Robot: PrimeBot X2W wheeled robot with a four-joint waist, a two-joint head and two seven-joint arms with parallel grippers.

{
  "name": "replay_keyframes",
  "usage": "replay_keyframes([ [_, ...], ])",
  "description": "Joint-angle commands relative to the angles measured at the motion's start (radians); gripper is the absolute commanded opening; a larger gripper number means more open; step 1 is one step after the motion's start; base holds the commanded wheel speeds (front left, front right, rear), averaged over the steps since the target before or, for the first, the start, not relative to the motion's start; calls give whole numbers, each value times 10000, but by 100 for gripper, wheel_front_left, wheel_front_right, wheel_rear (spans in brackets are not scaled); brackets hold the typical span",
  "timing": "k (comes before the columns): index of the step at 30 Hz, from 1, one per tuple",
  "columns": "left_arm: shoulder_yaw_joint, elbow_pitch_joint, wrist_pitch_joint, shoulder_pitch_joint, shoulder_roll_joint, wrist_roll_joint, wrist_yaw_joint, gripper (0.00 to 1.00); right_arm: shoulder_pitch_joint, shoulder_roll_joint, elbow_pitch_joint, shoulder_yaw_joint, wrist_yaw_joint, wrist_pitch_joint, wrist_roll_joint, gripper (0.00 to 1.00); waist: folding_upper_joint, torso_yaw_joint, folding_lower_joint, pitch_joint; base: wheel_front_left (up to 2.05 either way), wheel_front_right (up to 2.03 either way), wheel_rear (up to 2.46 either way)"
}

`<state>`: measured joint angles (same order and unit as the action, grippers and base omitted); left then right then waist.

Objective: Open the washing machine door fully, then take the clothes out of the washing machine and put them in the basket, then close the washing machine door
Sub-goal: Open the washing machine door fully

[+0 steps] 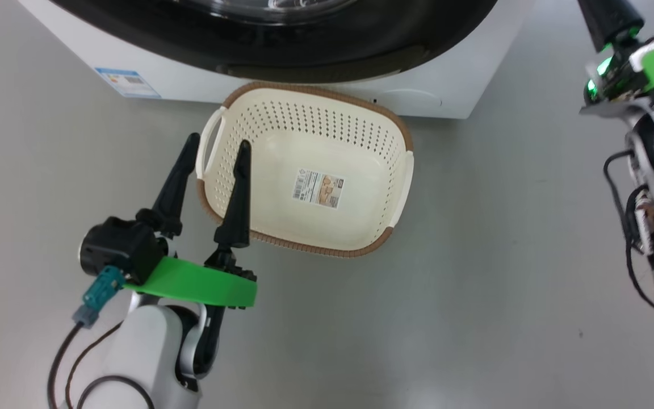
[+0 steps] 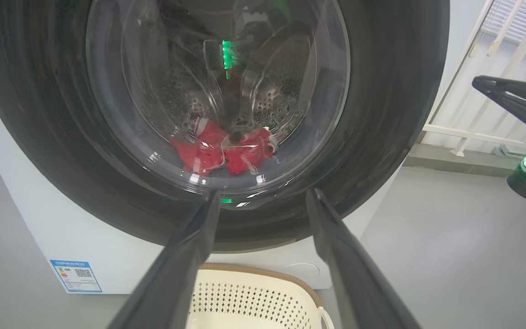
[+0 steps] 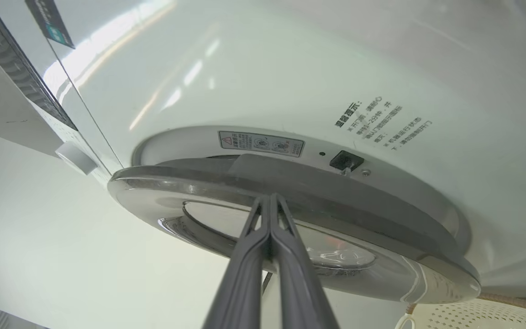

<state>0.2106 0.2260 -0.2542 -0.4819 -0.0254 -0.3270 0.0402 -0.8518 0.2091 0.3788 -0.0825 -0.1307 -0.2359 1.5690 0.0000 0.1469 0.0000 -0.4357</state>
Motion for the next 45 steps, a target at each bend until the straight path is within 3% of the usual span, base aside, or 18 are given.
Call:
replay_keyframes([
  [1,-163,-326,-76,-225,-248,32,-33,100,-418,-50,-177,18,0,-246,280,0,0,152,0,-372,0,0,0],
  [20,33,-536,-76,-696,-248,281,50,100,-2841,49,1619,293,0,-2408,1927,0,0,233,0,-1348,0,0,0],
  [31,-23,-505,-76,-868,-248,338,136,100,-3924,20,2640,-143,0,-3416,2012,0,0,332,0,-1538,0,0,0],
  [45,-221,-272,-76,-921,-248,642,259,100,-3806,-125,2533,-815,0,-4393,1651,0,0,132,0,-1395,0,0,0],
])
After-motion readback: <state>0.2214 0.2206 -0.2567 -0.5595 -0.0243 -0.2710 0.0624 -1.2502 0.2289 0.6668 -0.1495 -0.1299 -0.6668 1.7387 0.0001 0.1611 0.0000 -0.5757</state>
